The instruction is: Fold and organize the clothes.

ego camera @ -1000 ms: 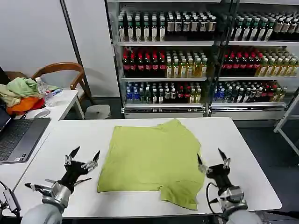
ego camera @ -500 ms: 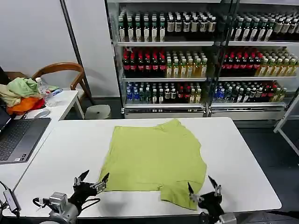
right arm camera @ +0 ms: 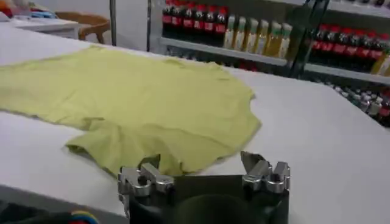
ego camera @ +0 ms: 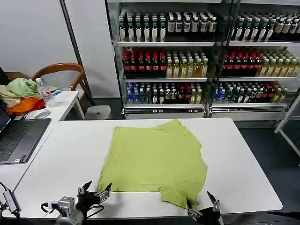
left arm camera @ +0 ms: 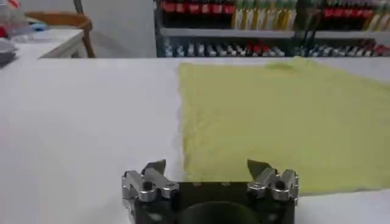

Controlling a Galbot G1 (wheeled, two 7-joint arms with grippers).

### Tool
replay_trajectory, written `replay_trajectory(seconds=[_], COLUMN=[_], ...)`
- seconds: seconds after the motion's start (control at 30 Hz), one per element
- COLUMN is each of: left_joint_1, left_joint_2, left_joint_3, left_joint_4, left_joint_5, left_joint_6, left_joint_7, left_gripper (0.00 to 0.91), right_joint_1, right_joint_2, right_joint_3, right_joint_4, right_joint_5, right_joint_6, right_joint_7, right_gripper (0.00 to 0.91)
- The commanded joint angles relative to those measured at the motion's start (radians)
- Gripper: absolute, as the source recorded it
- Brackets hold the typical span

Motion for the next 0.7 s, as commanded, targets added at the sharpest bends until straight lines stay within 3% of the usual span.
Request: replay_trajectory(seconds=[0.03,0.2,0.23,0.27,0.3,0.33,0.37,0.4,0.7], left_joint_1=[-0.014,-0.036,-0.04,-0.04,-0.039,-0.037,-0.035,-0.033,-0.017], left_joint_2=[-0.007,-0.003,-0.003,-0.004,-0.004,-0.005,-0.007,-0.009,-0.008], left_joint_3=[0.014,-0.001,-0.002,-0.001,0.001,0.005,0.007,0.009,0.02], left_joint_4=[0.043,0.093,0.097,0.097,0.094,0.091,0.088,0.085,0.084], left_joint_5=[0.003,-0.037,-0.039,-0.039,-0.038,-0.038,-0.036,-0.035,-0.025], left_joint_6=[0.012,-0.01,-0.011,-0.011,-0.012,-0.013,-0.015,-0.021,-0.036], left_joint_7=[-0.025,-0.012,-0.014,-0.015,-0.015,-0.014,-0.015,-0.015,0.004], left_gripper=[0.907,0.907,0.907,0.907,0.907,0.836,0.202,0.05,0.05], right_joint_1=[0.023,0.032,0.032,0.033,0.033,0.033,0.032,0.031,0.031], right_joint_2=[0.002,0.008,0.011,0.011,0.013,0.014,0.014,0.014,0.015], right_joint_3=[-0.027,-0.04,-0.045,-0.048,-0.052,-0.054,-0.056,-0.059,-0.074], right_joint_4=[-0.018,-0.019,-0.022,-0.022,-0.025,-0.026,-0.026,-0.025,-0.031], right_joint_5=[-0.009,0.003,0.009,0.012,0.018,0.022,0.029,0.036,0.059], right_joint_6=[0.001,-0.007,-0.013,-0.013,-0.012,-0.013,-0.017,-0.019,-0.027], right_joint_7=[0.006,0.006,0.01,0.012,0.015,0.015,0.014,0.013,0.017], right_gripper=[0.907,0.907,0.806,0.584,0.081,0.0,0.0,0.0,0.0])
